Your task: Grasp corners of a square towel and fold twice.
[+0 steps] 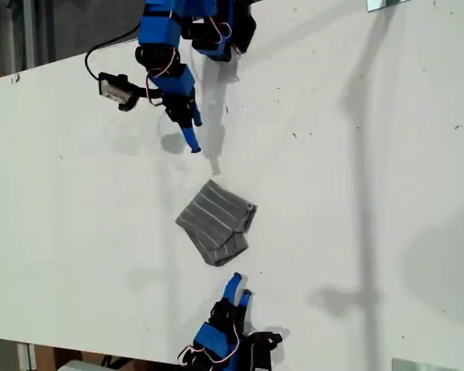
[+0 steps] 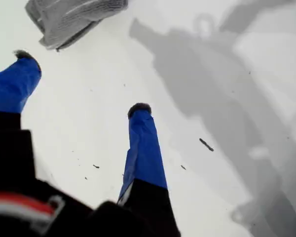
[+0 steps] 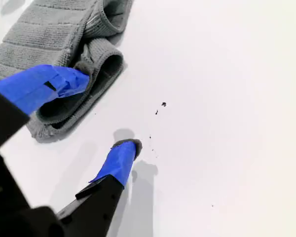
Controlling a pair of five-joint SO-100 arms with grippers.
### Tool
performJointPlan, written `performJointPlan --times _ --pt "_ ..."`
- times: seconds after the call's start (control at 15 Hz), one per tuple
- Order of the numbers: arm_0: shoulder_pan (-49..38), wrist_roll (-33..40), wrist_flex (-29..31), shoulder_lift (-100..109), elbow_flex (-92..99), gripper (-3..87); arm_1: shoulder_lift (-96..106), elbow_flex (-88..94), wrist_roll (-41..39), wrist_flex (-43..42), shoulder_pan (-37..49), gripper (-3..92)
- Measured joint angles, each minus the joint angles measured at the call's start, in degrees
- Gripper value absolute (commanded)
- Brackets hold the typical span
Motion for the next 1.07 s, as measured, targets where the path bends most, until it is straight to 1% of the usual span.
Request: performJointPlan --times 0.07,0.13,0.27,0.33,0.47,0.53,0.6,0.67,0.73,0.87,0.93,1.0,1.07 --pt "-1.0 0.7 0.4 0.5 0.0 26.1 10.4 7.1 4.2 -0.2 -3.3 40.0" --pt "-1.8 1.5 0.7 0.7 0.0 26.0 20.5 12.0 7.2 1.3 -4.5 34.0" --pt "-3.8 3.4 1.2 1.1 0.0 26.0 40.3 18.4 11.2 9.2 -6.2 29.1" --pt "-4.9 4.9 1.2 1.1 0.0 26.0 43.3 18.4 12.3 12.0 -5.6 28.0" --pt "-7.9 6.9 1.3 0.9 0.0 25.9 45.1 19.5 13.4 14.8 -4.8 25.5" --pt "-8.7 7.3 1.4 0.7 0.0 25.9 45.2 20.7 15.4 16.8 -3.8 23.9" --pt "-9.5 8.4 1.5 0.9 0.0 25.8 45.2 22.3 17.6 18.7 -4.5 20.6" --pt "-10.6 14.0 1.6 1.1 0.0 25.8 45.2 23.3 22.1 19.1 -5.1 20.6" --pt "-11.6 20.0 1.6 1.3 0.0 25.7 45.2 23.4 22.0 19.8 -6.0 20.6" --pt "-11.2 27.2 1.6 2.2 0.0 24.7 45.2 23.5 19.0 21.5 -8.4 20.6" --pt "-11.3 34.0 1.6 2.5 0.0 23.3 45.2 23.5 17.2 21.7 -10.5 20.6" --pt "-11.0 42.4 1.6 2.5 0.0 22.1 45.2 23.5 16.7 21.9 -12.2 20.6" --pt "-10.1 47.3 1.6 2.5 0.0 21.3 45.2 23.5 16.3 21.9 -14.7 20.6"
